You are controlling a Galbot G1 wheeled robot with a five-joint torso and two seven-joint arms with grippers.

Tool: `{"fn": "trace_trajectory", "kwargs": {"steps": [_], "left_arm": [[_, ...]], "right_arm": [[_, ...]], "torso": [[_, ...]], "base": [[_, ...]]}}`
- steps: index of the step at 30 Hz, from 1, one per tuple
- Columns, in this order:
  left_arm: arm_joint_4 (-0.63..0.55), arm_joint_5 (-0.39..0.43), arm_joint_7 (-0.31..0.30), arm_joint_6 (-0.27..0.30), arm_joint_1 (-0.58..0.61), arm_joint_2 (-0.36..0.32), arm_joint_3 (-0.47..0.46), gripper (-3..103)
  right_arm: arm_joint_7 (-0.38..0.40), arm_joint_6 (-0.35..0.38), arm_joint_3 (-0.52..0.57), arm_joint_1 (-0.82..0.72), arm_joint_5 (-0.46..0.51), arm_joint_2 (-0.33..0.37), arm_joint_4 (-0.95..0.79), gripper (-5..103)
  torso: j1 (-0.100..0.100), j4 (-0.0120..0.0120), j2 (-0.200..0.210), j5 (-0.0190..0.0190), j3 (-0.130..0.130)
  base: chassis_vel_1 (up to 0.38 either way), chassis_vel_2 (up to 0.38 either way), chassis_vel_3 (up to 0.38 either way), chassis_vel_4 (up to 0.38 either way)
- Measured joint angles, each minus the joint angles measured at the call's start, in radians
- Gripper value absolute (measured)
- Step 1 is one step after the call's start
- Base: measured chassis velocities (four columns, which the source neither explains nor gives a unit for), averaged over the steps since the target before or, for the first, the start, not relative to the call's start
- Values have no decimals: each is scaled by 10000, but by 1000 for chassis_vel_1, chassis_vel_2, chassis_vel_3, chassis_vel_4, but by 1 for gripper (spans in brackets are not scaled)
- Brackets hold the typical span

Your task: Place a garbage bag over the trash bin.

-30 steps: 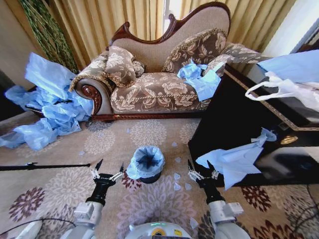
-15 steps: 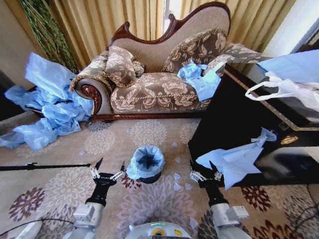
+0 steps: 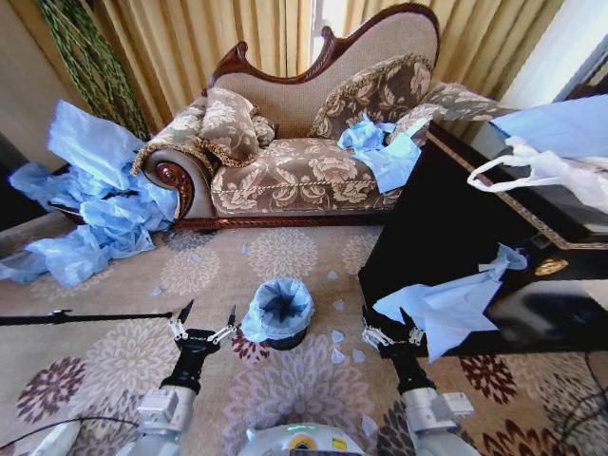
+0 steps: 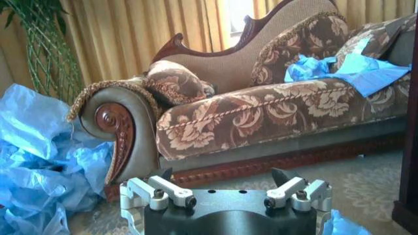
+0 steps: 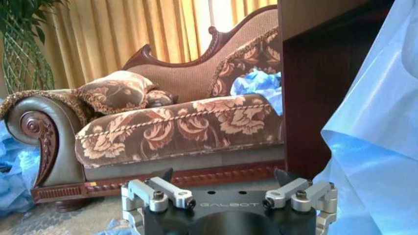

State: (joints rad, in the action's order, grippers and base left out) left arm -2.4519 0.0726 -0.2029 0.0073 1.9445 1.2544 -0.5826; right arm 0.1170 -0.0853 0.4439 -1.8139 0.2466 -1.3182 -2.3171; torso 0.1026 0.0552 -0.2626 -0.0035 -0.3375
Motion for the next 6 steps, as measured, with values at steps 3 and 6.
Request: {"fn": "trace_trajectory", "kwargs": {"steps": [3,6], "left_arm": [[3,4,-2,2,-2,-2,1,100],[5,7,-4,4,-3,-3,4,100]], "right_arm": [[2,1,-1,1,1,1,3,100],[5,1,-3,2,2,3,5,100]], "torso": [[0,0,0,0,0],[0,0,0,0,0]], "base": [[0,0,0,0],[0,0,0,0]]}}
